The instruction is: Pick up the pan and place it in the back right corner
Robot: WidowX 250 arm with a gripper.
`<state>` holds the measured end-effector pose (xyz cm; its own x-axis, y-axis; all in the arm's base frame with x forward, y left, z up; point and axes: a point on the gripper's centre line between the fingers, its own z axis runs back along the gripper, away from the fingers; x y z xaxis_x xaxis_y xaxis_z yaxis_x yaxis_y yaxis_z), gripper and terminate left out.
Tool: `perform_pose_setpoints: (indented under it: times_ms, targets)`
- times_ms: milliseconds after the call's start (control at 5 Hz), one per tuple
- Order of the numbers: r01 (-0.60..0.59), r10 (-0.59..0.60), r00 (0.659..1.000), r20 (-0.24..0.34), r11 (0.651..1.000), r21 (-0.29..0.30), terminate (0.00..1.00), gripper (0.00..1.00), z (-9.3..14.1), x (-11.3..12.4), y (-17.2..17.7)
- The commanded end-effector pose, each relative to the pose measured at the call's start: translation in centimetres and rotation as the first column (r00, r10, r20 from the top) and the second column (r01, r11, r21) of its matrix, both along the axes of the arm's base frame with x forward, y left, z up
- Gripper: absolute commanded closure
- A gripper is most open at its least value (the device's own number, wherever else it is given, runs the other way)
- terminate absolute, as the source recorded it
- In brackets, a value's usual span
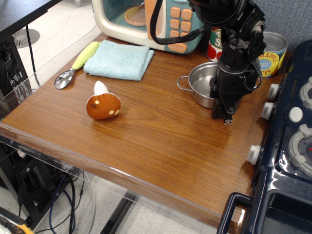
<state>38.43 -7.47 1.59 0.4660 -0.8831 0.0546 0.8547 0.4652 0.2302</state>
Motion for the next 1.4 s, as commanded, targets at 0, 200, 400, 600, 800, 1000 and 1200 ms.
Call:
perform_pose_setpoints:
  times_ms: [0,200,400,600,800,1000,1200]
  targets:
    - [-0.006,0.012,0.993,0.117,0.999,-0.053,0.00,0.00,6.0,-1.0,0.7]
    - [-0.012,0.024,0.990,0.141,0.996,-0.087,0.00,0.00,8.1,-1.6,1.2]
    - [0.031,-0.016,0.986,0.166,0.996,-0.089,0.00,0.00,9.7,-2.8,2.0]
    - [0.031,-0.016,0.986,0.166,0.996,-0.089,0.00,0.00,9.7,-2.8,2.0]
    - [0.031,-0.016,0.986,0.166,0.996,-0.089,0.00,0.00,9.7,-2.8,2.0]
    - [0.031,-0.016,0.986,0.166,0.996,-0.089,0.00,0.00,9.7,-2.8,2.0]
    - [0.031,-0.016,0.986,0.166,0.996,-0.089,1.00,0.00,9.7,-2.8,2.0]
